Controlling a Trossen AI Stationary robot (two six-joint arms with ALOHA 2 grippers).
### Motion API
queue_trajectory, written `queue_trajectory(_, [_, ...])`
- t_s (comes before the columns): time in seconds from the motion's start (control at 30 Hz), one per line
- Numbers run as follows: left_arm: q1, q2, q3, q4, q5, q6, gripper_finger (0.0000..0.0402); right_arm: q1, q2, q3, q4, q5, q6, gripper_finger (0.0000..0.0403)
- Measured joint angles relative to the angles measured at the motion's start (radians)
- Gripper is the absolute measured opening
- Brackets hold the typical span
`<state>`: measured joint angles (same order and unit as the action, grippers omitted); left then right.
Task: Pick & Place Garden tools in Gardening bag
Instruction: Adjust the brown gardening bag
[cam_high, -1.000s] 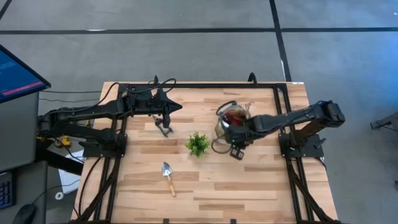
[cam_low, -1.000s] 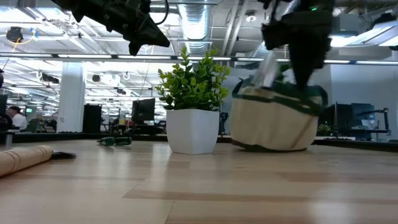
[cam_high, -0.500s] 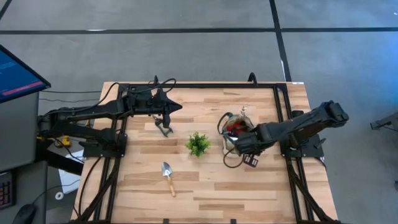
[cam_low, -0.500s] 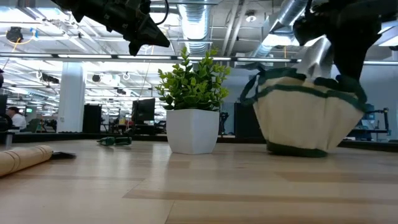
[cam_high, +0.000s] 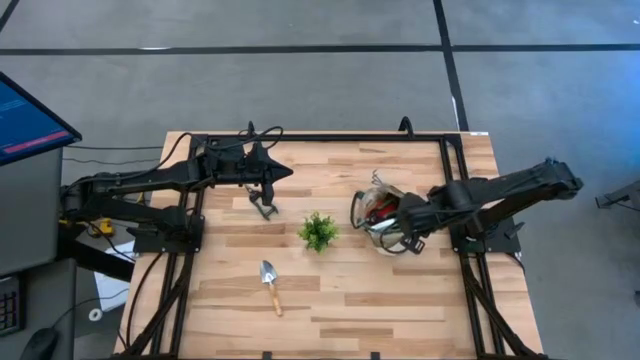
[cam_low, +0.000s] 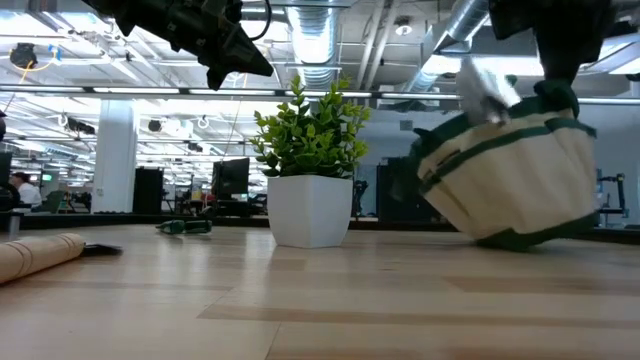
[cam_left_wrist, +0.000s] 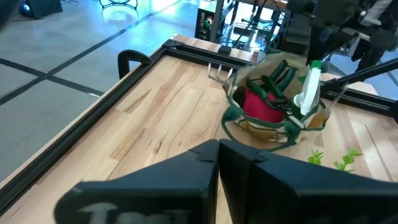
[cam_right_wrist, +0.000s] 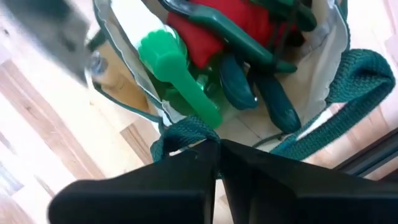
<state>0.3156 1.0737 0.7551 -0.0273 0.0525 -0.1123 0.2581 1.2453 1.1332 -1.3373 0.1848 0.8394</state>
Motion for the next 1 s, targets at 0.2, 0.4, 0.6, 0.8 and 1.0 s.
queue_trajectory(0.2, [0.0, 0.0, 0.0, 0.0, 0.0, 0.0, 0.0001, 0.003, 0.027, -0.001, -0.001, 0.002, -0.007, 0.0003])
queue_trajectory(0.4, [0.0, 0.0, 0.0, -0.001, 0.0, 0.0, 0.0001, 0.004, 0.093, -0.117, 0.059, -0.008, 0.029, 0.0031])
queue_trajectory(0.6, [0.0, 0.0, 0.0, -0.002, 0.0, 0.0, 0.0001, 0.012, 0.119, -0.132, 0.078, -0.05, 0.029, 0.0087])
queue_trajectory(0.8, [0.0, 0.0, 0.0, -0.002, 0.0, 0.0, 0.0001, 0.027, 0.084, -0.131, 0.098, -0.056, 0.006, 0.0155])
queue_trajectory(1.0, [0.0, 0.0, 0.0, -0.003, 0.0, 0.0, 0.0001, 0.039, 0.048, -0.1, 0.07, -0.056, -0.004, 0.0189])
